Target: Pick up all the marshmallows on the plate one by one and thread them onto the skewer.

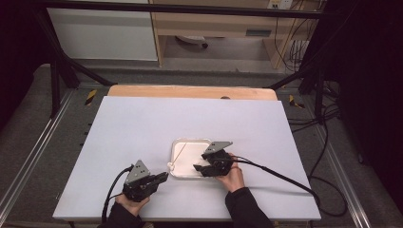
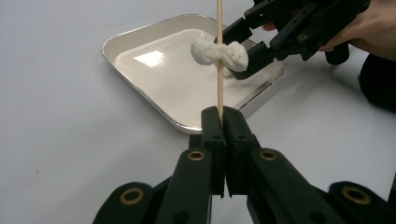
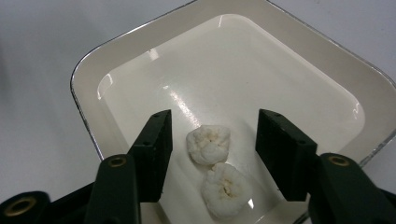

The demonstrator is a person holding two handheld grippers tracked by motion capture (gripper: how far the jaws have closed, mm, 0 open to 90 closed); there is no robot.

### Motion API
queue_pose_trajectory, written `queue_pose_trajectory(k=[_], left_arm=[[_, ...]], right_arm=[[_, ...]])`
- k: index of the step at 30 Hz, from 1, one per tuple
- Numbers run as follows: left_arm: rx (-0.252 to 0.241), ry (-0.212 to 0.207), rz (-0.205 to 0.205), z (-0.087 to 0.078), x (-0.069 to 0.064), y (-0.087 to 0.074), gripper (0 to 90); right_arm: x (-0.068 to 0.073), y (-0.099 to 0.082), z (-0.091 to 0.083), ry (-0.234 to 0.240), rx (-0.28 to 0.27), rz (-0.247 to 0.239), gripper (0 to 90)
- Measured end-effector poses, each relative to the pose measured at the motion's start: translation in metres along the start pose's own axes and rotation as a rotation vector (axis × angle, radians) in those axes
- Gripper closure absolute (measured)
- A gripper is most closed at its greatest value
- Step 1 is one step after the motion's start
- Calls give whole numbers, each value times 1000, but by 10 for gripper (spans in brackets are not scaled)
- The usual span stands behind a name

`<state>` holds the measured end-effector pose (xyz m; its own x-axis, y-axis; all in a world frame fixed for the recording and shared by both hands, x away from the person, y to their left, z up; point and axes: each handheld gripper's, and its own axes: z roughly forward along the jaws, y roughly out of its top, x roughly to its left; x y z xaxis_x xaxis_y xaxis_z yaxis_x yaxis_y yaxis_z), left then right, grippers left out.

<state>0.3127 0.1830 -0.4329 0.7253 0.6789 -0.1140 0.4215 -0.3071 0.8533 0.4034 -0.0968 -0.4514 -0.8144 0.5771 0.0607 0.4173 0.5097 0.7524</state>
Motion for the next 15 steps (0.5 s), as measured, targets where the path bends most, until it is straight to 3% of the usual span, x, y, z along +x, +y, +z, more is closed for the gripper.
queue_pose_trajectory(k=[9, 15], left_arm=[[3, -3, 3, 1, 0, -1, 882], [5, -4, 2, 1, -1, -1, 882]], right_arm=[[3, -3, 3, -11, -11, -55, 615], [5, -4, 2, -8, -10, -67, 688]])
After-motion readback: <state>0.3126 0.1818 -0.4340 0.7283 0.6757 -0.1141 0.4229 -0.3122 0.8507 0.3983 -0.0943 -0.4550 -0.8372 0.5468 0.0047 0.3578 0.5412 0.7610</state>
